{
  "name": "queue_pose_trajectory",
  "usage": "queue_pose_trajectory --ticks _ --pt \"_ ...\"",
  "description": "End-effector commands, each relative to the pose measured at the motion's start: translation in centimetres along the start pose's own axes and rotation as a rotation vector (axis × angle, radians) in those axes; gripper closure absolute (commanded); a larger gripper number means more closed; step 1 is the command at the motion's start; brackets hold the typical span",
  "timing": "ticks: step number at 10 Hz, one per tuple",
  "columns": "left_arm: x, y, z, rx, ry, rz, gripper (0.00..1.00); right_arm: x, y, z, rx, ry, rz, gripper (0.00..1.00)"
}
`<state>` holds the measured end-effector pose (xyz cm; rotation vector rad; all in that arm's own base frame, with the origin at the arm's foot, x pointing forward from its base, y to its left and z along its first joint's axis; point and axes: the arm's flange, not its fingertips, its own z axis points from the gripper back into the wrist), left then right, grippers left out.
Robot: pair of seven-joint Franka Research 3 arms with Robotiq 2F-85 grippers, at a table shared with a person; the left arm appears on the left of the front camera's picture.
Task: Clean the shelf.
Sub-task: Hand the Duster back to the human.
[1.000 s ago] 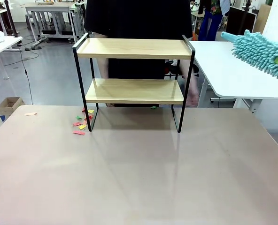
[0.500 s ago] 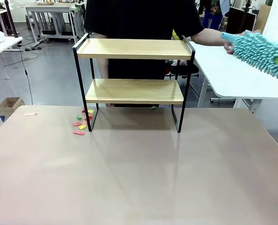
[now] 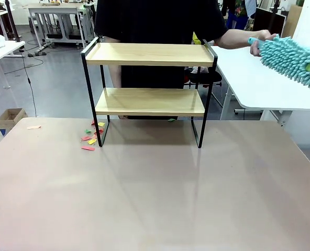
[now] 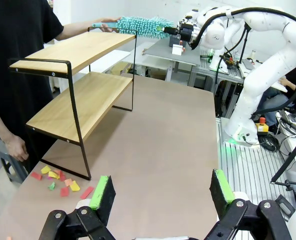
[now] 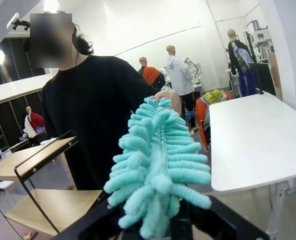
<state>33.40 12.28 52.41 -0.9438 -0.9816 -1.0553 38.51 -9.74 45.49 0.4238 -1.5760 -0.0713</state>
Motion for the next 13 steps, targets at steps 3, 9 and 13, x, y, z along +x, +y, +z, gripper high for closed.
queue_pose_trajectory --ticks 3,9,13 --pt "0.2 -0.3 0.0 -0.005 -0.010 0.001 0.00 0.1 0.0 -0.1 -0.001 -0.004 0.003 0.84" --pt "0.2 -0.3 0.0 -0.005 -0.010 0.001 0.00 0.3 -0.1 -0.1 0.038 0.014 -0.016 0.02" --pt "0.2 -0.3 0.0 -0.005 -0.010 0.001 0.00 6.0 0.4 1.2 0.031 -0.078 -0.148 0.00"
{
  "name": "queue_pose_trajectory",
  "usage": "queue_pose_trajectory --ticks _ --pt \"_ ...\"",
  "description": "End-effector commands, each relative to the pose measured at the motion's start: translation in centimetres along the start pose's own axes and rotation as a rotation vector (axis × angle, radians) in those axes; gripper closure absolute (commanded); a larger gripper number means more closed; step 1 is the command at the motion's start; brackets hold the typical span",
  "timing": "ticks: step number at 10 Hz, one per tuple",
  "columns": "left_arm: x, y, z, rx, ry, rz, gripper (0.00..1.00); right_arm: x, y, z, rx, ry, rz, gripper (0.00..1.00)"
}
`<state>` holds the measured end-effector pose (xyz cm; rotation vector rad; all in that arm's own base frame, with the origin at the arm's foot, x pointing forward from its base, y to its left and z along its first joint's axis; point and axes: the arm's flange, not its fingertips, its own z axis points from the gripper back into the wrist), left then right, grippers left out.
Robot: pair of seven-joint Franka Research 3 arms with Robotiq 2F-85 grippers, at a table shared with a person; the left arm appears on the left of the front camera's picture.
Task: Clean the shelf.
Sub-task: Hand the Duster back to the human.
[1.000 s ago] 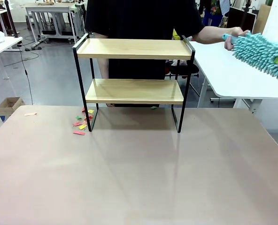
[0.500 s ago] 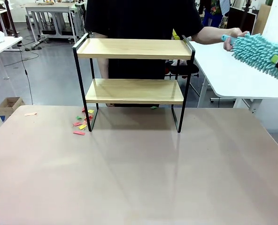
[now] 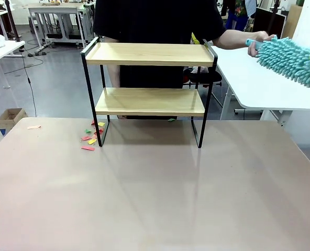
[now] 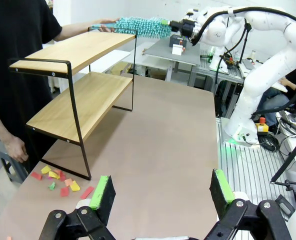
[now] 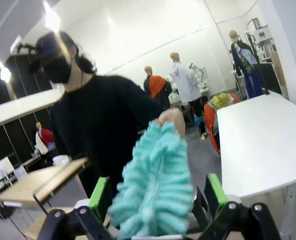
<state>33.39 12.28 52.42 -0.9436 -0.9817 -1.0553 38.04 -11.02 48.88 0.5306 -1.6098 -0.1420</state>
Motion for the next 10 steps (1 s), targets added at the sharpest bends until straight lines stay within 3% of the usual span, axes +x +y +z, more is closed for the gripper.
queue_pose_trajectory --ticks 1,4,6,8,10 --pt "0.2 -0.3 0.0 -0.005 -0.010 0.001 0.00 4.7 1.0 1.2 0.010 -0.068 -0.096 0.00" --pt "0.2 -0.3 0.0 -0.005 -0.010 0.001 0.00 9.8 -0.6 3.3 0.046 -0.171 -0.330 0.00" --pt "0.2 -0.3 0.0 -0.005 -0.010 0.001 0.00 11.0 -2.7 4.6 0.069 -0.204 -0.466 0.00" --pt "0.2 -0.3 0.0 -0.005 -0.010 0.001 0.00 10.4 -3.4 4.6 0.031 -0.166 -0.404 0.00" --pt "0.2 -0.3 0.0 -0.005 -0.010 0.001 0.00 10.8 -2.5 4.7 0.048 -0.223 -0.442 0.00"
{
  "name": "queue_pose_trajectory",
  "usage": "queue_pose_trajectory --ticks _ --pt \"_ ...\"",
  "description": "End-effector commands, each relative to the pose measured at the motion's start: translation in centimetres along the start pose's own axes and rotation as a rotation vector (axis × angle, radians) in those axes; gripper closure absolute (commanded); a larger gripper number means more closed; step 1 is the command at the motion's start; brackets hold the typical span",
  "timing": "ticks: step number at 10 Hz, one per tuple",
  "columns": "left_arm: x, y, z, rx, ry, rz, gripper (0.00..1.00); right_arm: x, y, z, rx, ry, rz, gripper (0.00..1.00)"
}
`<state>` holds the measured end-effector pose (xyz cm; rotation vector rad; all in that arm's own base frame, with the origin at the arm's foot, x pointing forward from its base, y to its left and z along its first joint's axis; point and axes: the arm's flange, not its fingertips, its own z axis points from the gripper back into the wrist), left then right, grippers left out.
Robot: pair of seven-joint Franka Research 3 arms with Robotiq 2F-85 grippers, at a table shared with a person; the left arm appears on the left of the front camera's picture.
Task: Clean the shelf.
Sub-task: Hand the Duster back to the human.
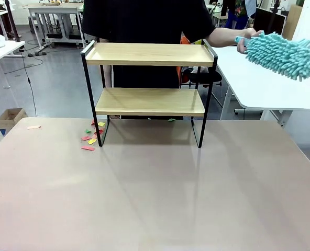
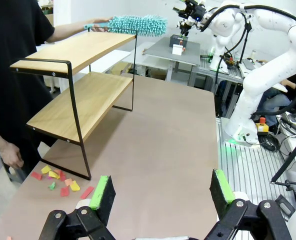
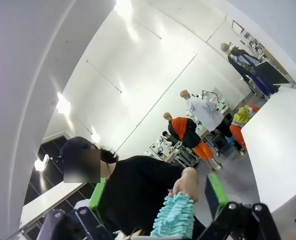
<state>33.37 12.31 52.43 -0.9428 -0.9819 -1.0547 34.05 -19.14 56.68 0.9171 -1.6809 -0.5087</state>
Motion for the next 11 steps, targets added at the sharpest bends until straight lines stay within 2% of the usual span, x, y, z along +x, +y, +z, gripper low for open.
queue_pose_trajectory --ticks 1,11 --pt "0.16 -0.25 0.00 -0.006 -0.010 0.001 0.00 -0.04 0.63 -0.07 0.012 -0.011 -0.007 0.00" --pt "0.16 -0.25 0.00 -0.006 -0.010 0.001 0.00 -0.04 0.63 -0.07 0.012 -0.011 -0.007 0.00"
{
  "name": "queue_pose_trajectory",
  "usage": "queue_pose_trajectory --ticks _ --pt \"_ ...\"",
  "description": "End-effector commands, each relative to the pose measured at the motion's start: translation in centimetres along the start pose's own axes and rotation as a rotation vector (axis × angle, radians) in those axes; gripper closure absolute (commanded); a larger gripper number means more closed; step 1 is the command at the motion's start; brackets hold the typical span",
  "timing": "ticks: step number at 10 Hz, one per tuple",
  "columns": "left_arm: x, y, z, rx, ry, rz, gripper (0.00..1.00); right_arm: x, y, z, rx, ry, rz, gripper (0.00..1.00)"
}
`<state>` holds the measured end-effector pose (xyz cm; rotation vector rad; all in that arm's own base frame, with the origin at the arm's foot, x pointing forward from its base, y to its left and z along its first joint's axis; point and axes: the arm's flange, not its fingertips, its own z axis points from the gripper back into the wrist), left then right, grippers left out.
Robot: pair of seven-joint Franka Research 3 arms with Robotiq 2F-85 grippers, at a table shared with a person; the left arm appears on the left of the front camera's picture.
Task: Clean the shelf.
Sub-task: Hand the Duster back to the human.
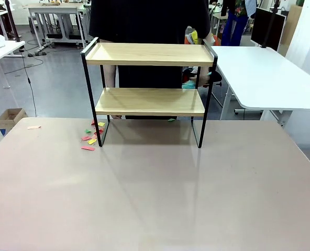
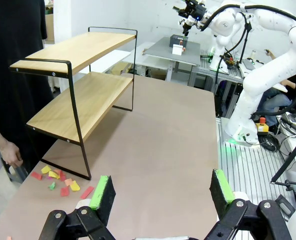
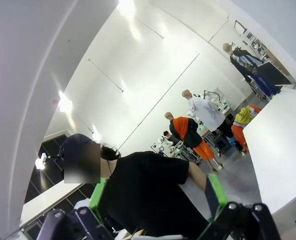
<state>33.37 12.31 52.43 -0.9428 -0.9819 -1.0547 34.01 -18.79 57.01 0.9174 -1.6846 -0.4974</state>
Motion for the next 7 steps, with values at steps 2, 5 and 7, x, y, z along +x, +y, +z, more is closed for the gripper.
queue_pose_trajectory --ticks 2,5,7 --pt "0.16 -0.25 0.00 -0.006 -0.010 0.001 0.00 0.03 0.17 0.05 0.004 -0.012 -0.013 0.00" --pt "0.16 -0.25 0.00 -0.006 -0.010 0.001 0.00 0.03 0.17 0.05 0.004 -0.012 -0.013 0.00" --pt "0.16 -0.25 0.00 -0.006 -0.010 0.001 0.00 0.03 0.17 0.05 0.004 -0.012 -0.013 0.00"
